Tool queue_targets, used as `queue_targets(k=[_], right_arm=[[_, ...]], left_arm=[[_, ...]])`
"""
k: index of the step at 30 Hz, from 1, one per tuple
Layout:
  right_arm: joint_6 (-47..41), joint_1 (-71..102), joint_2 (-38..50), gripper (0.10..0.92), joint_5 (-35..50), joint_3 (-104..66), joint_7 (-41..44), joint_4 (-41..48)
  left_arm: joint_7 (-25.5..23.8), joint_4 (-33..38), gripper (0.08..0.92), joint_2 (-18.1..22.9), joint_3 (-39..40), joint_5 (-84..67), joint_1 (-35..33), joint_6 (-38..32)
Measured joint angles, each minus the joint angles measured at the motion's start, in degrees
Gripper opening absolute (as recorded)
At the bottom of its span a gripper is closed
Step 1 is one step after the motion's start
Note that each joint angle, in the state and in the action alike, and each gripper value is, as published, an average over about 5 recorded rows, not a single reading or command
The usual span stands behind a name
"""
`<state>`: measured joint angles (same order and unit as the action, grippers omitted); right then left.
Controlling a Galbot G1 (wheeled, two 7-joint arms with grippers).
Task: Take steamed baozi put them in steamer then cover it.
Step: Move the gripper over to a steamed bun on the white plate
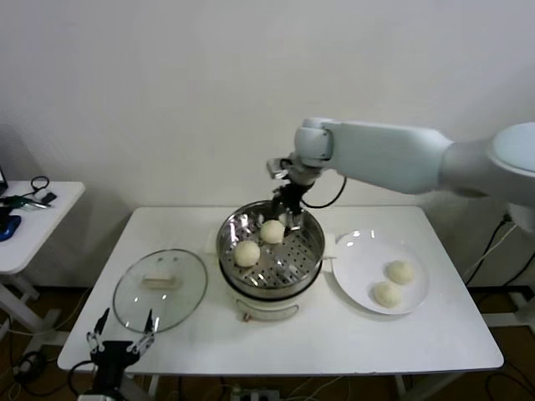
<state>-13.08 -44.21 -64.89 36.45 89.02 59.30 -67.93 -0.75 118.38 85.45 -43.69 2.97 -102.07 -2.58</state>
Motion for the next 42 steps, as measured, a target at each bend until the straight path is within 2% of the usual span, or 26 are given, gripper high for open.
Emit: queue_targets(k=[8, 19, 28, 42], right_arm=[[1.52, 1.6, 12.59, 0.823, -7.1, -2.1, 0.51, -5.03], [3.45, 11.66, 24.13, 0.823, -17.79, -6.98, 1.34, -4.99], [4.25, 21.22, 26.45, 0.823, -23.59, -11.18, 1.52, -3.33], [5.43, 29.82, 23.89, 0.823, -27.24, -14.96, 1.61, 1.5]], left_arm=[[-0.01, 0.22, 0.823, -0.22, -0.28, -0.32, 0.34, 0.36], [-0.6, 0.96, 0.823, 0.24, -0.41, -0.14, -0.14, 0.16], [-0.62, 0.32, 0.823, 0.65, -0.85, 0.23, -0.48, 0.18], [-0.51, -0.81, 0.823, 0.73, -1.43, 0.28, -0.95, 0.06]])
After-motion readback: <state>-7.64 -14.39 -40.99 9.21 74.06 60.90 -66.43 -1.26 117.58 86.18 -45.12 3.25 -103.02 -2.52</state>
